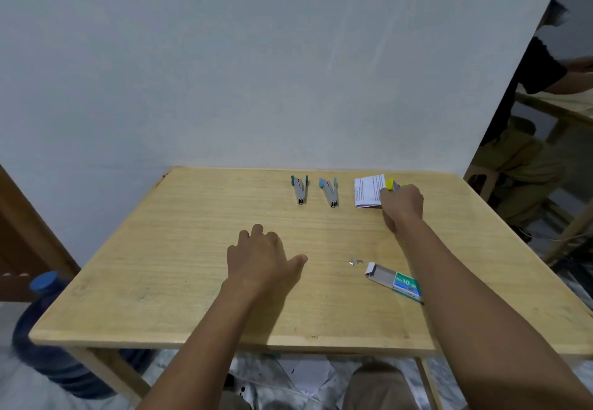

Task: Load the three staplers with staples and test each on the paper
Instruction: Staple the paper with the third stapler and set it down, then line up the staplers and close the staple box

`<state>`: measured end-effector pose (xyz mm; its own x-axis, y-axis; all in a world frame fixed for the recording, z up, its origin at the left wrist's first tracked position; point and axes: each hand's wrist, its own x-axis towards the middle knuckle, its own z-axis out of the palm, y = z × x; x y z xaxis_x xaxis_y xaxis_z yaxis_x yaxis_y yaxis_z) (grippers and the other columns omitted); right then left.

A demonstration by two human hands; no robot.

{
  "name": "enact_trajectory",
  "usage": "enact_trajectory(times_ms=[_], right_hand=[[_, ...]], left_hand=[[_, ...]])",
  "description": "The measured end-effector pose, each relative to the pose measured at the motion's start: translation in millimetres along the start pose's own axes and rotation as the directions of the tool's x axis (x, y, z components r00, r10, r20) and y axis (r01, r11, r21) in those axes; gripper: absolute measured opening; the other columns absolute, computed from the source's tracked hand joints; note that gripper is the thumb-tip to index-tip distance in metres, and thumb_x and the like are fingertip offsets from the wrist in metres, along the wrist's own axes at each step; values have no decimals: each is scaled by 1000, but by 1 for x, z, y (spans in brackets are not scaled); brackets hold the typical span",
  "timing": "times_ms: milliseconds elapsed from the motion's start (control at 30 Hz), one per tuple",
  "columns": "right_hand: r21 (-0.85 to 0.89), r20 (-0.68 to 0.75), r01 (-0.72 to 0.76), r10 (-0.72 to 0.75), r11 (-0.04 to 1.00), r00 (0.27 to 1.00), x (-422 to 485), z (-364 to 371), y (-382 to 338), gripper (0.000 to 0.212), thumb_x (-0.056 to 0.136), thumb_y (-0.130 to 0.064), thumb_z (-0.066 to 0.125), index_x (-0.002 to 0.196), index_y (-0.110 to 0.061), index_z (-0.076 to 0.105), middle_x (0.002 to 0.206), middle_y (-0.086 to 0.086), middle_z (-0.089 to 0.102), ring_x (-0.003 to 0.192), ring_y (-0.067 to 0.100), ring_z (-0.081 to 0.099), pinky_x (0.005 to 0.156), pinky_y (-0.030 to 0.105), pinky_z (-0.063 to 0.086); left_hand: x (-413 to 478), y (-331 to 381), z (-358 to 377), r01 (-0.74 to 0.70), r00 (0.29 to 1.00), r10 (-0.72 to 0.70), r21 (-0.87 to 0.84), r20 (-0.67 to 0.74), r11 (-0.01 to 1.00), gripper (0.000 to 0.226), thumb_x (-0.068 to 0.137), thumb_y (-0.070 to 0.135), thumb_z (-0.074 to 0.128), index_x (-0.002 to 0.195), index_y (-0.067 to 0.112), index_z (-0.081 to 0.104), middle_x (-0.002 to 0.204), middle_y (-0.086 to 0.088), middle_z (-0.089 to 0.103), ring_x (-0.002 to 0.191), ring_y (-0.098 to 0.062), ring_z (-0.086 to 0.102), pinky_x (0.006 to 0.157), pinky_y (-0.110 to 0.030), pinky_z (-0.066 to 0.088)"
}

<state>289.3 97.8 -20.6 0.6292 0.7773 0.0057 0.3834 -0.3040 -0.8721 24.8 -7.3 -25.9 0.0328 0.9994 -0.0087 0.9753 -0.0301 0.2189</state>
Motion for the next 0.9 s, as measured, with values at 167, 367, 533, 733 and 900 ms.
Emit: enact_trajectory(times_ms=[167,367,533,733,900], right_hand=[[148,138,146,-167,978,976,-57,10,-23,16,82,-22,56,73,-14,45,76,4,50,58,21,42,50,25,32],[-80,486,303,-228,950,843,-108,76,-45,18,83,-29,61,79,-17,48,83,5,54,70,23,52,58,29,36],[-358,474,504,-312,786,823,-111,134,-61,24,90,-32,57,77,-14,48,118,17,52,85,32,59,64,32,43],[-463,435,540,-351,703,830,-96,160,-91,25,92,-32,56,101,-9,63,115,13,60,101,29,61,67,31,37],[-384,435,479,-303,789,848,-89,166,-102,36,89,-37,59,64,-16,46,79,2,60,89,28,65,64,31,41]], left_hand=[[15,-20,-14,0,999,0,3,43,1000,82,78,75,52,138,20,48,138,-4,46,129,-25,41,102,-45,41],[33,-57,-31,37,984,-58,125,166,991,100,59,90,54,134,23,53,132,-1,47,126,-23,43,90,-41,45],[33,-61,-31,7,981,-28,106,194,994,88,62,86,58,127,27,57,126,1,45,125,-22,40,83,-38,40],[31,-61,-32,4,979,-22,91,201,996,83,68,83,57,128,25,57,131,0,43,128,-23,36,92,-41,41],[31,-62,-34,-4,979,-12,76,205,997,82,67,82,58,126,25,58,135,0,42,131,-23,33,94,-41,41]])
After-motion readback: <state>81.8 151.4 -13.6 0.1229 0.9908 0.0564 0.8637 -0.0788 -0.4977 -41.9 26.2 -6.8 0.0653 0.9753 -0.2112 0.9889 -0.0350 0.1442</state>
